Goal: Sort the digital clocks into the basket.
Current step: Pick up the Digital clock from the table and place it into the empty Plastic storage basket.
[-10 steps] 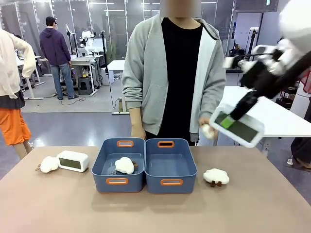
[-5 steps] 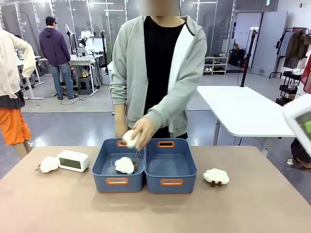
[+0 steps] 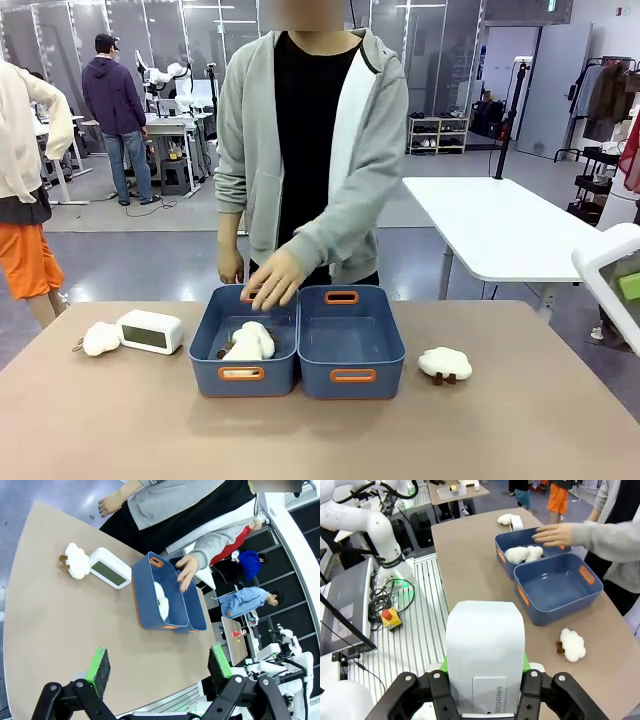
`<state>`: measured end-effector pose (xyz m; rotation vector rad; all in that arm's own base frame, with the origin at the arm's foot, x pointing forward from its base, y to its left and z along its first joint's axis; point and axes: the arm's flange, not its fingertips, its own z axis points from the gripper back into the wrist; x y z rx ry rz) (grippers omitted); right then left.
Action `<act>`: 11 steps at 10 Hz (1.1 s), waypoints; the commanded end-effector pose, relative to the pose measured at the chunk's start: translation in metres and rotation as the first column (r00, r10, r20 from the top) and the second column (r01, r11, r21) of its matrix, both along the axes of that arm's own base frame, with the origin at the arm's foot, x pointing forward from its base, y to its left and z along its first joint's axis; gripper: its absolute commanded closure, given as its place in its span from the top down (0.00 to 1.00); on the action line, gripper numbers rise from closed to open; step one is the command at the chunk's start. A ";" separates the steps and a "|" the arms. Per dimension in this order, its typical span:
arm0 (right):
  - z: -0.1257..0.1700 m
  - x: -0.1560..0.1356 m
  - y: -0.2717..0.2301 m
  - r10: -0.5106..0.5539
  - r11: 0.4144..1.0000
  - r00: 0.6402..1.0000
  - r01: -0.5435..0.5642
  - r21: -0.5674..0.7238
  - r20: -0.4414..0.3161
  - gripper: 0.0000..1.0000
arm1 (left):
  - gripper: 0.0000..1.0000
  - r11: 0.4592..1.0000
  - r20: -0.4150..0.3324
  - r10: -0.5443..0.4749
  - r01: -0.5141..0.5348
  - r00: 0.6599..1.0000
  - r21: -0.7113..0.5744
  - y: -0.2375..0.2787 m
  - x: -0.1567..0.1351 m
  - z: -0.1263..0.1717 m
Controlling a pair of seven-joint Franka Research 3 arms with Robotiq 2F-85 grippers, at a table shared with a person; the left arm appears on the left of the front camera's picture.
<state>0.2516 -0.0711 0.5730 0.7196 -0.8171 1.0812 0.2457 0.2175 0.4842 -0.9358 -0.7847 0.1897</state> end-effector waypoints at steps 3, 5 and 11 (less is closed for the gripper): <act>0.002 0.040 0.052 -0.017 0.996 1.000 0.018 -0.087 0.011 0.00 | 1.00 1.000 0.030 -0.013 0.013 0.999 -0.007 0.001 0.002 0.000; 0.010 0.116 0.135 -0.005 0.975 0.997 0.023 -0.221 0.080 0.00 | 1.00 1.000 0.030 -0.013 0.013 0.999 -0.007 0.001 0.002 0.000; -0.074 0.259 0.333 0.107 0.807 0.984 -0.003 -0.591 0.140 0.00 | 1.00 1.000 0.030 -0.013 0.013 0.999 -0.007 0.001 0.002 0.000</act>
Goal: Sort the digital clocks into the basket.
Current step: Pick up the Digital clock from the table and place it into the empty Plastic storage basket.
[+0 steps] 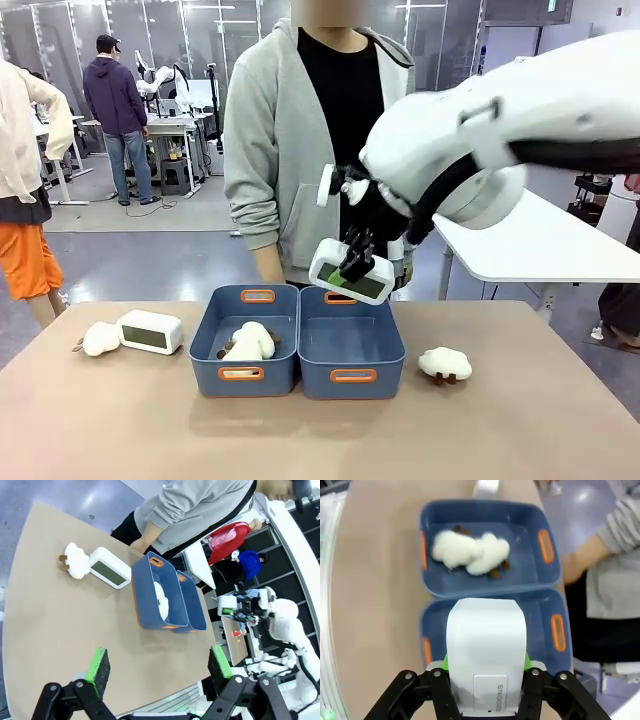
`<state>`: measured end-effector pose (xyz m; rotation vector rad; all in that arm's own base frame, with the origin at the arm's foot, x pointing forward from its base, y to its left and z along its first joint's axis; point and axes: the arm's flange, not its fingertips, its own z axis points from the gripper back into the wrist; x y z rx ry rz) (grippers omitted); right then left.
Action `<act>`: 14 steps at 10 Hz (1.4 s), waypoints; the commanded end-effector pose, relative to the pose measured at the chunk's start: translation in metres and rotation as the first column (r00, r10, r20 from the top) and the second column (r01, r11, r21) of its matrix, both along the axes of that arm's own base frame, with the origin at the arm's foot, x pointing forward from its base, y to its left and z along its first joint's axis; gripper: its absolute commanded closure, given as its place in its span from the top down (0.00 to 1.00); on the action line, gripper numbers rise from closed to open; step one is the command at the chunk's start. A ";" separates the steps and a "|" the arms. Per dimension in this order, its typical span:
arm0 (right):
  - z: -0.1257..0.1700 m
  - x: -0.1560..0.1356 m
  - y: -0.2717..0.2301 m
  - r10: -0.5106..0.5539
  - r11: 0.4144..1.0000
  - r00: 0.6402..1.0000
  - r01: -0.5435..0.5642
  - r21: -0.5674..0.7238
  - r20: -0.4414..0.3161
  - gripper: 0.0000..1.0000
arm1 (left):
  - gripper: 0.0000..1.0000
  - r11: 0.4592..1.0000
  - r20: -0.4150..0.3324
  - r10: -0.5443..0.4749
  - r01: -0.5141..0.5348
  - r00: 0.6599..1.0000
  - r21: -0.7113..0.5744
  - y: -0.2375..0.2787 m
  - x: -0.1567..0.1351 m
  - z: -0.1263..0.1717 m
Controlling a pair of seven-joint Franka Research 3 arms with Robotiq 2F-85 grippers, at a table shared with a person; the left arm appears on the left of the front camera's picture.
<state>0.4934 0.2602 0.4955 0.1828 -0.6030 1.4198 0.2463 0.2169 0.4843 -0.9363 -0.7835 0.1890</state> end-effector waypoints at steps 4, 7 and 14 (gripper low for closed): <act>-0.053 0.060 0.021 -0.067 0.993 0.993 0.057 -0.104 -0.095 0.00 | 1.00 1.000 0.031 -0.012 0.012 0.999 -0.007 0.002 0.001 0.000; -0.102 0.068 0.028 -0.086 0.984 0.985 0.061 -0.167 -0.148 0.00 | 1.00 1.000 0.031 -0.012 0.012 0.999 -0.007 0.002 0.001 0.000; -0.133 0.048 0.019 -0.086 0.981 0.979 0.052 -0.186 -0.182 0.82 | 1.00 1.000 0.031 -0.012 0.012 0.999 -0.007 0.002 0.001 0.000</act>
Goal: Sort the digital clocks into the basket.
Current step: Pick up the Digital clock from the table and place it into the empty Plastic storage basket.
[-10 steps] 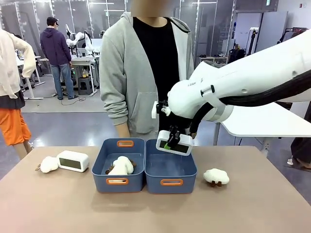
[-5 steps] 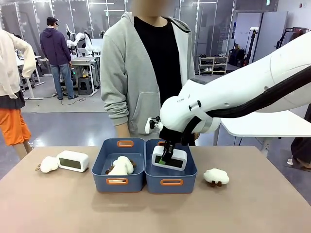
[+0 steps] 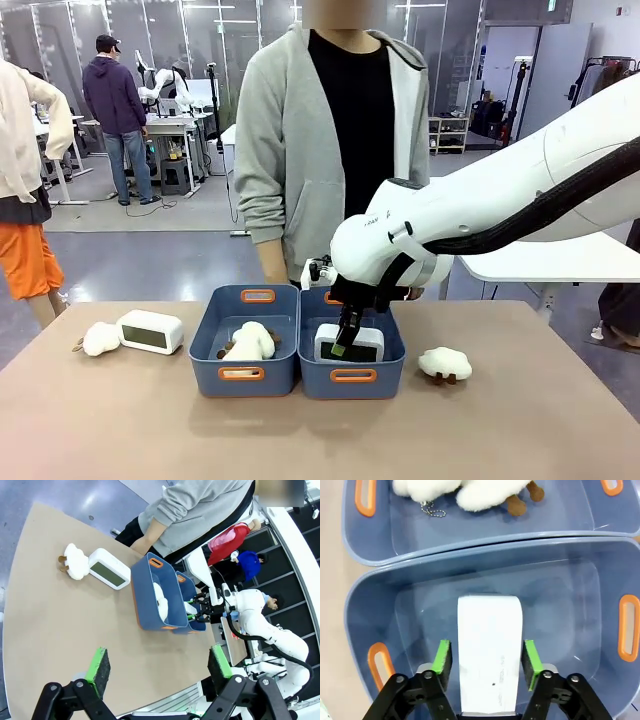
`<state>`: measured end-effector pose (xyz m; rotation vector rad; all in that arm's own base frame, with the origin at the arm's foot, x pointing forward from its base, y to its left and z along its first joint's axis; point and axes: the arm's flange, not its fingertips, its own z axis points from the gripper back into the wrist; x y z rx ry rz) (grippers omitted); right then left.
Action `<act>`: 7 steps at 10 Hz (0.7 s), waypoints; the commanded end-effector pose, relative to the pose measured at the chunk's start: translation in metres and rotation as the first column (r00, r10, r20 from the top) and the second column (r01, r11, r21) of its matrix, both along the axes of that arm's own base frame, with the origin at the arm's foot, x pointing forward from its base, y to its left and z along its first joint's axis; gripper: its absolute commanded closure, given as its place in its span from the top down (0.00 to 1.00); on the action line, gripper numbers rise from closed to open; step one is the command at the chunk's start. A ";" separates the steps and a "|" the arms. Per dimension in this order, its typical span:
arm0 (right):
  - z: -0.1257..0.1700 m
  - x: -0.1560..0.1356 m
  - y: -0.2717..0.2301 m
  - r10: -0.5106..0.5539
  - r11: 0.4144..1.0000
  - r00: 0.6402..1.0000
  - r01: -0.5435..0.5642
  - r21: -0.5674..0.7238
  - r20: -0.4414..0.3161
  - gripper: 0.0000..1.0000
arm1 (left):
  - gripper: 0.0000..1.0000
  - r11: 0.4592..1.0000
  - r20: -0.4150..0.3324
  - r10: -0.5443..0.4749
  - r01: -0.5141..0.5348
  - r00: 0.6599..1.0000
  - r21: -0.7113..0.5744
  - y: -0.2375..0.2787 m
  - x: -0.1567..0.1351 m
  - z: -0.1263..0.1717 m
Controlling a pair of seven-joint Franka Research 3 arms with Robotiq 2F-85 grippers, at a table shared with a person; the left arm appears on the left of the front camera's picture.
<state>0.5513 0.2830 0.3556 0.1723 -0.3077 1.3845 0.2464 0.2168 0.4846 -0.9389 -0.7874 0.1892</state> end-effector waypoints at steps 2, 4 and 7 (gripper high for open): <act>0.012 -0.018 -0.010 -0.031 0.999 0.999 0.031 0.016 0.019 0.97 | 1.00 1.000 0.027 -0.013 0.013 1.000 -0.004 0.002 0.001 0.000; 0.010 -0.005 -0.002 -0.002 1.000 1.000 0.002 0.003 0.014 0.97 | 1.00 1.000 0.027 -0.013 0.013 1.000 -0.004 0.002 0.001 0.000; 0.010 -0.005 -0.002 -0.002 1.000 1.000 0.002 0.003 0.014 0.97 | 1.00 1.000 0.027 -0.013 0.013 1.000 -0.004 0.002 0.001 0.000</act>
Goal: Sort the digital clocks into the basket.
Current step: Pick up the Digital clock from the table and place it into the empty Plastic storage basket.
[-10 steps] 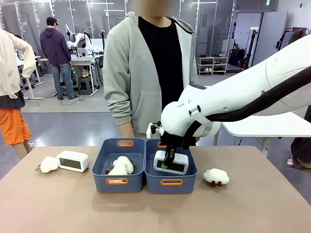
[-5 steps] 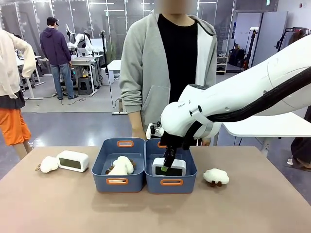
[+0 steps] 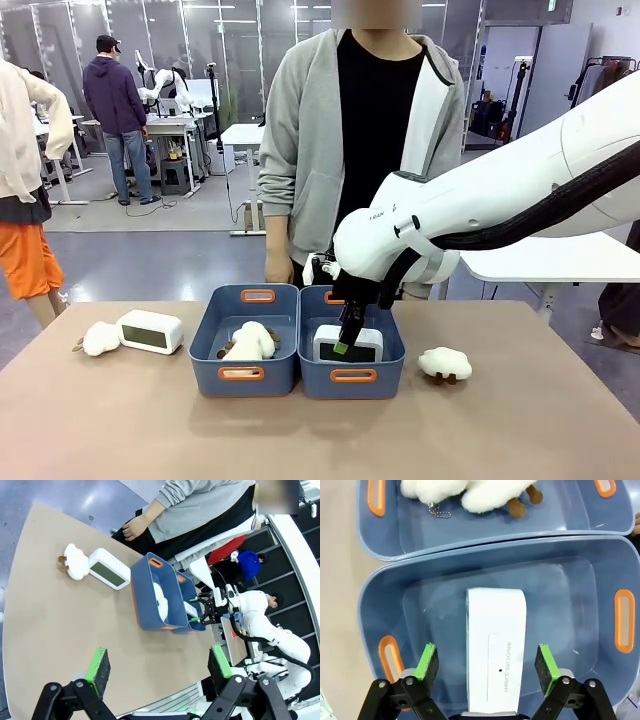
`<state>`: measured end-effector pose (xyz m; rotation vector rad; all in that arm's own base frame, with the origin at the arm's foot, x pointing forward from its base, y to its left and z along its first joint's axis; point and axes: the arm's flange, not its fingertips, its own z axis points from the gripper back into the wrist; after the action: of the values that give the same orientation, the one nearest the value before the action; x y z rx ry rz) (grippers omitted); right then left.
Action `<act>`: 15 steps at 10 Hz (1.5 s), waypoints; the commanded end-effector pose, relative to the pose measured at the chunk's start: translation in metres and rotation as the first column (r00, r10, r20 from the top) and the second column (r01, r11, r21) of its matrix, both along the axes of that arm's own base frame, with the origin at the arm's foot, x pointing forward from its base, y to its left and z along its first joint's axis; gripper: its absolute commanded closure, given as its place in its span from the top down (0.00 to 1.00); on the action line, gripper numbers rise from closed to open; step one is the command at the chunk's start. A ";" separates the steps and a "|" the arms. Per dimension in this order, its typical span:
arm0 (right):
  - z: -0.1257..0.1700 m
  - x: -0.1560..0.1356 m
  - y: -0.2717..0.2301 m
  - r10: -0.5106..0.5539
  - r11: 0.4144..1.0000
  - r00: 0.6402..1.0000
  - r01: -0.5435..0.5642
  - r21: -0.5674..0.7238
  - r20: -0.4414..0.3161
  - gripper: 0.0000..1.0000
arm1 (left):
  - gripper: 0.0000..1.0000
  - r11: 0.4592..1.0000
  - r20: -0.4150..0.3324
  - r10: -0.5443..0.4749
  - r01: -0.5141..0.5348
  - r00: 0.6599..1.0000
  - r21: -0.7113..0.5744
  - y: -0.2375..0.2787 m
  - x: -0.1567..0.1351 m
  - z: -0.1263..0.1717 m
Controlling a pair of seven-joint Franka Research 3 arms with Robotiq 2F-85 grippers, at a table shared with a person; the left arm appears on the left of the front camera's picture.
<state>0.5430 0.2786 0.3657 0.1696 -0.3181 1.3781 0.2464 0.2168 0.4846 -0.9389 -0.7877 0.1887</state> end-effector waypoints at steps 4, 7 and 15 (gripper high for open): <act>0.000 0.004 0.002 0.004 1.000 1.000 -0.004 -0.002 0.006 0.97 | 1.00 1.000 0.027 -0.012 0.013 1.000 -0.004 0.002 0.001 0.000; 0.000 0.001 0.001 0.002 1.000 1.000 -0.002 0.002 0.001 0.97 | 1.00 1.000 0.027 -0.012 0.013 1.000 -0.004 0.002 0.001 0.000; 0.138 -0.134 -0.197 -0.086 0.925 0.996 0.066 0.374 0.037 0.97 | 1.00 1.000 0.027 -0.012 0.013 1.000 -0.004 0.002 0.001 0.000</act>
<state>0.4364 0.0980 0.5133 0.3956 -0.5481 1.2829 0.2466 0.2168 0.4844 -0.9384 -0.7867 0.1890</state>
